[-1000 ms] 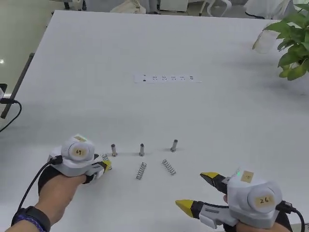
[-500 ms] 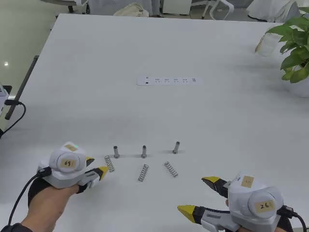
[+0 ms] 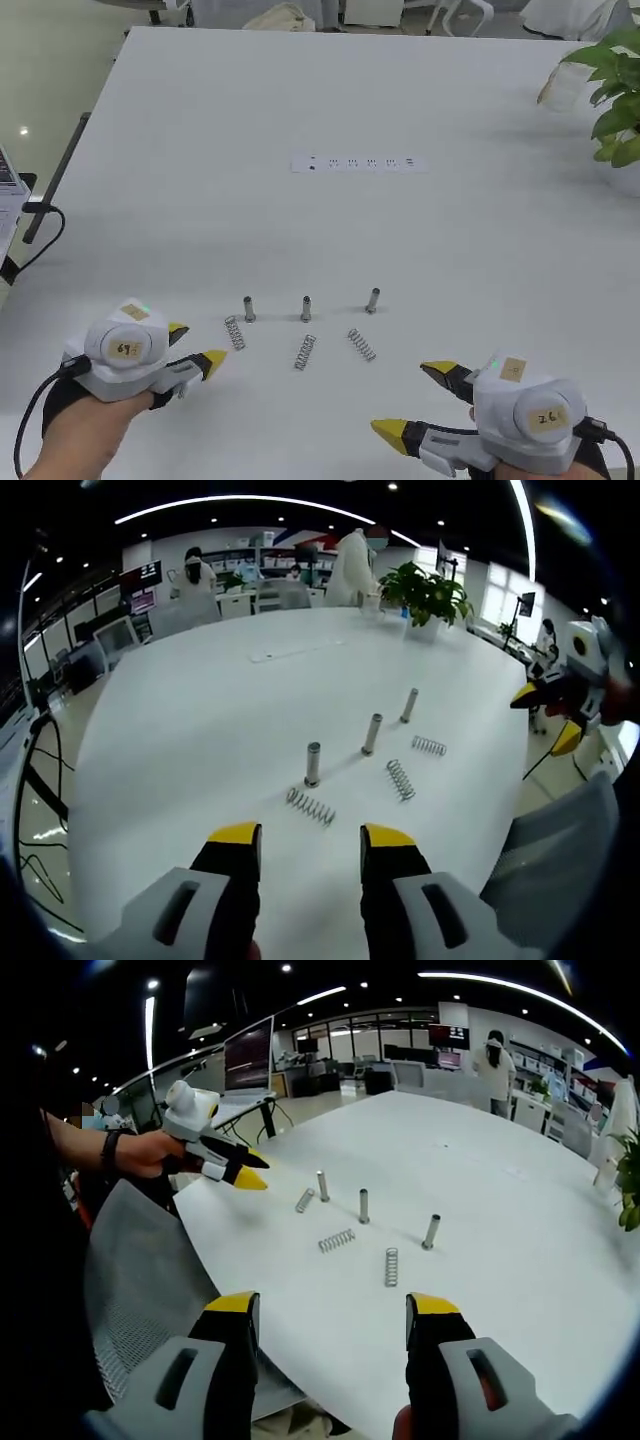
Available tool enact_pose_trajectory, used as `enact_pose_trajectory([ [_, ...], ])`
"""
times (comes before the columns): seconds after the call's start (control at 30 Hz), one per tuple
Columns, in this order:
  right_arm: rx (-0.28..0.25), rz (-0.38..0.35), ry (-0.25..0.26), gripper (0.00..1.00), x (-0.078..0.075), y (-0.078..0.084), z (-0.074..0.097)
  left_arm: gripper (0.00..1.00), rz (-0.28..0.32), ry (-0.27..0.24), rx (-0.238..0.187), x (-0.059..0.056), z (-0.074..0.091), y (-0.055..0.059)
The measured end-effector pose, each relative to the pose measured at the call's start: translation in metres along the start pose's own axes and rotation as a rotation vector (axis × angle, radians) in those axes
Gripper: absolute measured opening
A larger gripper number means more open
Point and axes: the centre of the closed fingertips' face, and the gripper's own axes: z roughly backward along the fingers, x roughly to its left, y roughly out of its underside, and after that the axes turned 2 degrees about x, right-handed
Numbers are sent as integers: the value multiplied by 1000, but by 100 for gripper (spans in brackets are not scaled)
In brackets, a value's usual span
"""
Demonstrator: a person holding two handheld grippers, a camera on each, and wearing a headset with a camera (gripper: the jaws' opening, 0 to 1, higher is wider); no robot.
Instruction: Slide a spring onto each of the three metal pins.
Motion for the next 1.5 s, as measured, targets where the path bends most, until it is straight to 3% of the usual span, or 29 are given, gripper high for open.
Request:
enact_pose_trajectory([
  [0.6, 8, 2, -15, 57, -5, 0, -9, 45, -15, 6, -36, -6, 33, -5],
  [0.97, 25, 11, -26, 56, -9, 0, -19, 52, 12, 3, -84, -7, 55, -16],
  [1.5, 47, 19, -19, 54, -21, 4, -27, 60, 37, -3, -113, -10, 77, -17],
])
